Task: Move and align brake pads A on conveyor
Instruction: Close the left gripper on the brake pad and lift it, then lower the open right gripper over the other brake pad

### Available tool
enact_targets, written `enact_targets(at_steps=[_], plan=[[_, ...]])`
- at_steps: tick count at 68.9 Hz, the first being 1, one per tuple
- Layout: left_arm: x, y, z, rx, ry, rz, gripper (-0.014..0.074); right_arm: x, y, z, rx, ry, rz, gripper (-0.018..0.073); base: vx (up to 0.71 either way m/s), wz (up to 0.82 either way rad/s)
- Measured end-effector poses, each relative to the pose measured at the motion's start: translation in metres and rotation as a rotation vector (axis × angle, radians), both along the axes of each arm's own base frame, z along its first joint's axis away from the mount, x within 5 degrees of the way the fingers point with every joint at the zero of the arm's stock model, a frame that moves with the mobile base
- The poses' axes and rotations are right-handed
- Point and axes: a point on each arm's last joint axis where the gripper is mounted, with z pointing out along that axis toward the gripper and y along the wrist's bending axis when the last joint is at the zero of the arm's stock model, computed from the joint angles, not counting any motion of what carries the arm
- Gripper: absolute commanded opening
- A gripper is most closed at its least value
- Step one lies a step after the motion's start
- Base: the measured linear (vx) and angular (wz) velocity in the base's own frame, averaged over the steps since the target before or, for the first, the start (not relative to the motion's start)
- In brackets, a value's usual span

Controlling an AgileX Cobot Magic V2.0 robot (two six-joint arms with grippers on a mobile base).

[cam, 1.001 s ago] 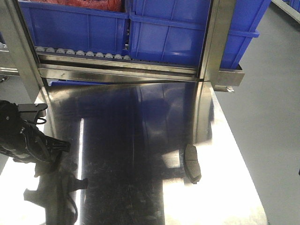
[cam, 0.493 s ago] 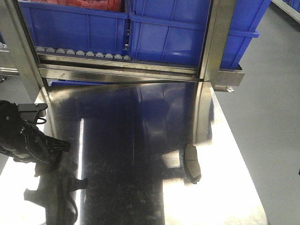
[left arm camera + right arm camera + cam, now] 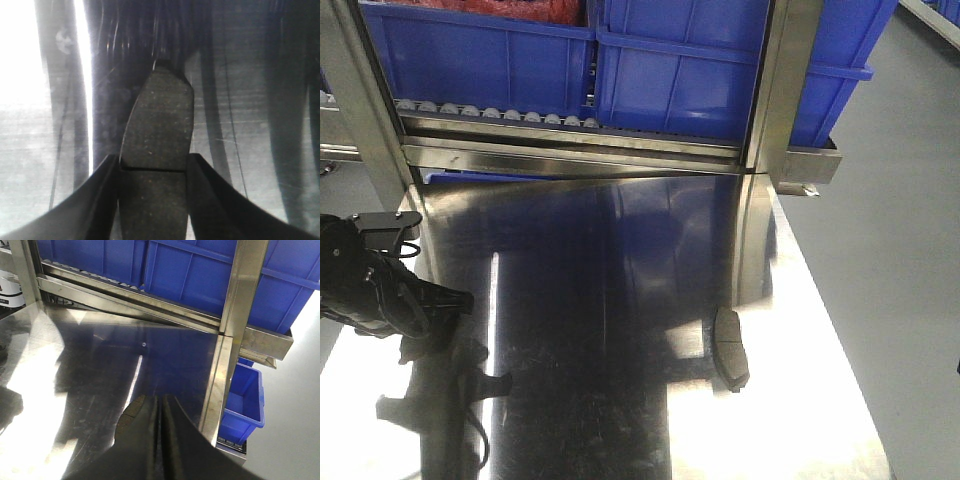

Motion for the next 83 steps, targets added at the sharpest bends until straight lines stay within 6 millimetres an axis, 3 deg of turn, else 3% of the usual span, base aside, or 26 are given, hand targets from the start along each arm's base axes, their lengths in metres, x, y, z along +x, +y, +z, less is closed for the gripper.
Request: enact_targets(at_steps=[11, 26, 46, 62, 83], plan=[[-0.002, 0.0, 0.008, -0.005, -0.034, 0.0, 0.0097, 0.0, 0.0, 0.0, 0.0, 0.0, 0.0, -0.0003, 0.0, 0.0], [-0.021, 0.003, 0.043, -0.034, -0.221, -0.001, 0.0097, 0.0, 0.0, 0.0, 0.0, 0.0, 0.0, -0.0003, 0.0, 0.0], [-0.097, 0.014, 0.073, -0.037, -0.442, -0.048, 0.0097, 0.0, 0.0, 0.0, 0.0, 0.0, 0.0, -0.0003, 0.0, 0.0], [-0.159, 0.024, 0.109, -0.067, -0.689, -0.045, 0.0097, 0.0, 0.0, 0.0, 0.0, 0.0, 0.0, -0.0003, 0.0, 0.0], [-0.235, 0.035, 0.111, -0.092, -0.902, -0.042, 0.0097, 0.0, 0.0, 0.0, 0.0, 0.0, 0.0, -0.0003, 0.0, 0.0]])
